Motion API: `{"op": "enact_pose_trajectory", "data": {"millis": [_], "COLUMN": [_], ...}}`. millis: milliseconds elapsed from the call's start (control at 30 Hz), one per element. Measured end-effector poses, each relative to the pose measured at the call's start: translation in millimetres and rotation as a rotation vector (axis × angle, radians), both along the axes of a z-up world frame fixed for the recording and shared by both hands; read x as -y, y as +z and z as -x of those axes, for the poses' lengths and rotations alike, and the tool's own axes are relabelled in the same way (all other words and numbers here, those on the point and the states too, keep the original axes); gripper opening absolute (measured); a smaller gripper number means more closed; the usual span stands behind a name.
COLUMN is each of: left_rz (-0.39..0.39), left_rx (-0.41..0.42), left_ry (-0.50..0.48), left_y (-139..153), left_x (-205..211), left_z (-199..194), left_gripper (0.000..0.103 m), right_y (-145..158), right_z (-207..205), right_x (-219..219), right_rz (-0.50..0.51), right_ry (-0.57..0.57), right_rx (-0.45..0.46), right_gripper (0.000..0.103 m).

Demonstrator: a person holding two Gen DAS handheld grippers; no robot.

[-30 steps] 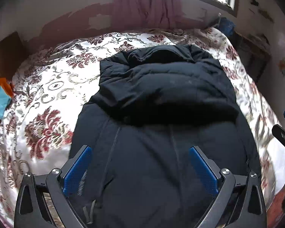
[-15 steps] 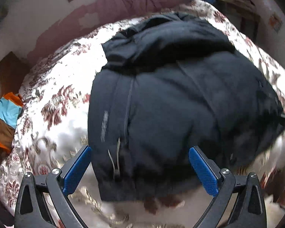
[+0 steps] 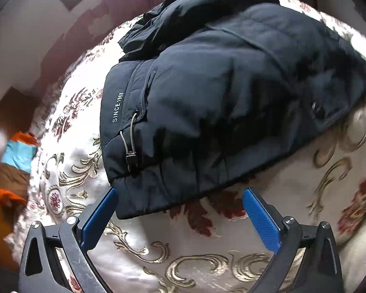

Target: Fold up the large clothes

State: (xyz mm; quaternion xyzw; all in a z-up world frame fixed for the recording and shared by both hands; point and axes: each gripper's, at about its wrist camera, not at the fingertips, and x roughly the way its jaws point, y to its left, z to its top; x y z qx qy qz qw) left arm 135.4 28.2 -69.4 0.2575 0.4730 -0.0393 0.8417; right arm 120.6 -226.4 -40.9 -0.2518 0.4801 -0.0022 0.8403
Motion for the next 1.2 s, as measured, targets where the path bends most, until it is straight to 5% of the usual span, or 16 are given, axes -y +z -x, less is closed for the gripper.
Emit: {"op": "enact_pose_trajectory", "data": {"millis": [367, 533, 700, 967, 1200], "left_rz": [-0.025, -0.085, -0.049, -0.039, -0.114], "left_rx": [0.031, 0.097, 0.074, 0.023, 0.054], "left_ry": [0.053, 0.062, 0.107, 0.012, 0.037], "left_y": [-18.4, -20.1, -11.0, -2.9, 4.5], "left_x": [3.3, 11.7, 4.6, 15.7, 21.4], "left_z": [-3.8, 3.3, 2.3, -3.8, -29.1], "left_gripper": [0.103, 0.103, 0.103, 0.103, 0.103], "right_y": [-10.8, 14.0, 52.2, 100.1, 115.2], "right_z": [-19.9, -38.7, -56.9, -91.7, -119.0], "right_x": [-17.2, -14.4, -4.8, 11.4, 16.3], "right_rz": [0.189, 0.101, -0.008, -0.21, -0.222], "right_ry": [-0.063, -0.113, -0.1, -0.117, -0.065], "right_rx": [0.125, 0.191, 0.175, 0.119, 0.169], "right_gripper": [0.101, 0.101, 0.101, 0.101, 0.101]}}
